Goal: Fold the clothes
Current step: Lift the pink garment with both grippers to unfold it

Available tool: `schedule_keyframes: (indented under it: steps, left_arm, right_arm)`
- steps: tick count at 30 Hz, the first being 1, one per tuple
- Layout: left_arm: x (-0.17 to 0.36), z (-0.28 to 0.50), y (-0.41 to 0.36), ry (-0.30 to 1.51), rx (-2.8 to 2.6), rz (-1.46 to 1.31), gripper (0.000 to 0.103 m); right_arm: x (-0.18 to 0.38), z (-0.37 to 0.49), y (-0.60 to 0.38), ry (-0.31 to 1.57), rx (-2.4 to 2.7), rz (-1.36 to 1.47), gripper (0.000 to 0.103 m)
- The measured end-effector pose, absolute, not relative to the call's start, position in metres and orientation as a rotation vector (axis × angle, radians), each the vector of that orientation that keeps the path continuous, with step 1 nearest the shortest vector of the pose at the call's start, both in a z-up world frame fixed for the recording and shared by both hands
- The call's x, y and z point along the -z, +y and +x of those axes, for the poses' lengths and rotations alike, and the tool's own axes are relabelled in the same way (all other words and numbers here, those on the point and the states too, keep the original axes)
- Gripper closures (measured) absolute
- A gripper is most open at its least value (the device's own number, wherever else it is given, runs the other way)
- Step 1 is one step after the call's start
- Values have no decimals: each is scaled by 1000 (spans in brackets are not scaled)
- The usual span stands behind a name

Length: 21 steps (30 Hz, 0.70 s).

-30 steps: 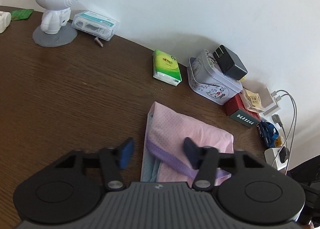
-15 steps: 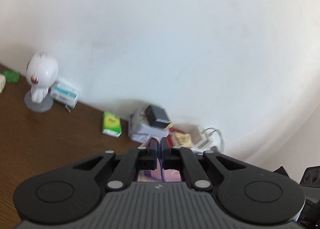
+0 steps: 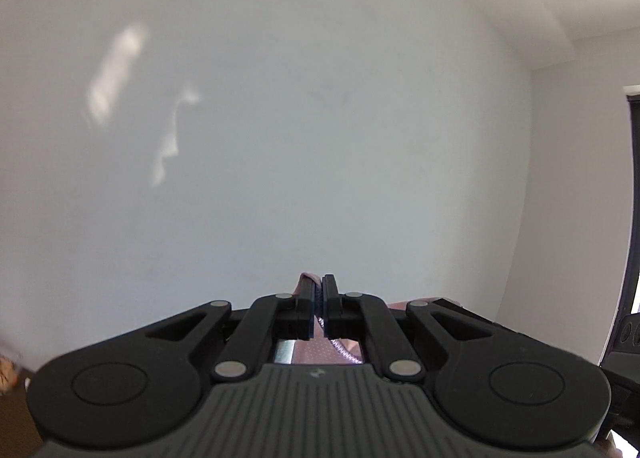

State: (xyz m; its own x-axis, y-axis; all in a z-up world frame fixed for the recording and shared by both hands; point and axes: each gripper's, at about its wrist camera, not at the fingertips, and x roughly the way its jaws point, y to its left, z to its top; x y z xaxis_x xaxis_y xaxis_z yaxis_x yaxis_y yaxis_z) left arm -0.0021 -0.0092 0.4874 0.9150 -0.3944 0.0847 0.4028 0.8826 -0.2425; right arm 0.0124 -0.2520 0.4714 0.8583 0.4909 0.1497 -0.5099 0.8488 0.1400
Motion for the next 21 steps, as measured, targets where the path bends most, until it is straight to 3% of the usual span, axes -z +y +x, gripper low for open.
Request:
schedule_keyframes:
  steps: [5, 10, 16, 21]
  left_arm:
    - [-523, -65, -11, -103, 380, -228, 100]
    - [-516, -64, -7, -49, 357, -196, 100]
    - [-460, 22, 5, 132, 315, -198, 100]
    - [-361, 143, 14, 345, 214, -183, 99]
  right_arm:
    - [-504, -54, -251, -193, -527, 130, 101]
    - [-500, -53, -247, -149, -520, 114, 101]
    - [-451, 16, -233, 41, -497, 110, 101]
    - [-345, 130, -207, 297, -454, 123, 101]
